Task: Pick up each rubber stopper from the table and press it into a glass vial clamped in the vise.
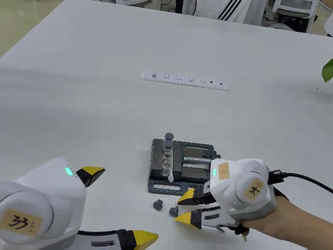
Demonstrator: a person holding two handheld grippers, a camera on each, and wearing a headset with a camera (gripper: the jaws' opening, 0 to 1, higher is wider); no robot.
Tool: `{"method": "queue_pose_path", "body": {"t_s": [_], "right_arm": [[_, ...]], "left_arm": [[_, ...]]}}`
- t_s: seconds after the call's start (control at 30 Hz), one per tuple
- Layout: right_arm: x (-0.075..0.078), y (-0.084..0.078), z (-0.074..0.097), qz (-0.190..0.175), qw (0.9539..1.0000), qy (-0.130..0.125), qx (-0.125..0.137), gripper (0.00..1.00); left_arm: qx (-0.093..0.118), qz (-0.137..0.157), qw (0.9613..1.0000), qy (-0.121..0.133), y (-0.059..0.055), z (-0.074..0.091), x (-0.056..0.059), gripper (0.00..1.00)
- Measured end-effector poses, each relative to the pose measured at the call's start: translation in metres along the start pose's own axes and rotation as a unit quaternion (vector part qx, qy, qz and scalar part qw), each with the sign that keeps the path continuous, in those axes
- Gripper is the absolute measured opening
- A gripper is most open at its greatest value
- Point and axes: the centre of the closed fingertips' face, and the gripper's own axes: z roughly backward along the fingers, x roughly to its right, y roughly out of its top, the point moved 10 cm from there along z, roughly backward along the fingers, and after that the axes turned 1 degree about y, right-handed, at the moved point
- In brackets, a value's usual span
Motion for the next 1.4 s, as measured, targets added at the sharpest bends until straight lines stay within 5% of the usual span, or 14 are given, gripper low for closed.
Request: {"method": "queue_pose_path", "body": {"t_s": [0.63,0.8,0.9,1.0,1.17,1.4], "right_arm": [[-0.001,0.005,0.003,0.016,0.9998,0.007,-0.006,0.07],[-0.007,0.022,0.02,0.063,0.9974,0.023,-0.028,0.07],[-0.008,0.033,0.031,0.08,0.9956,0.025,-0.04,0.06],[-0.01,0.044,0.04,0.105,0.9924,0.031,-0.057,0.06],[-0.012,0.058,0.05,0.144,0.9861,0.039,-0.074,0.06],[-0.019,0.071,0.057,0.218,0.9686,0.053,-0.107,0.06]], "left_arm": [[-0.006,-0.002,0.9999,-0.011,-0.003,-0.001,0.008,0.83],[-0.006,-0.026,0.9993,-0.027,0.001,-0.005,0.012,0.76],[-0.016,-0.066,0.9972,-0.031,0.004,-0.008,0.014,0.7],[-0.018,-0.097,0.9941,-0.044,0.009,-0.014,0.02,0.6],[-0.008,-0.107,0.9922,-0.064,0.019,-0.024,0.033,0.48],[-0.006,-0.133,0.9872,-0.089,0.027,-0.032,0.043,0.31]]}}
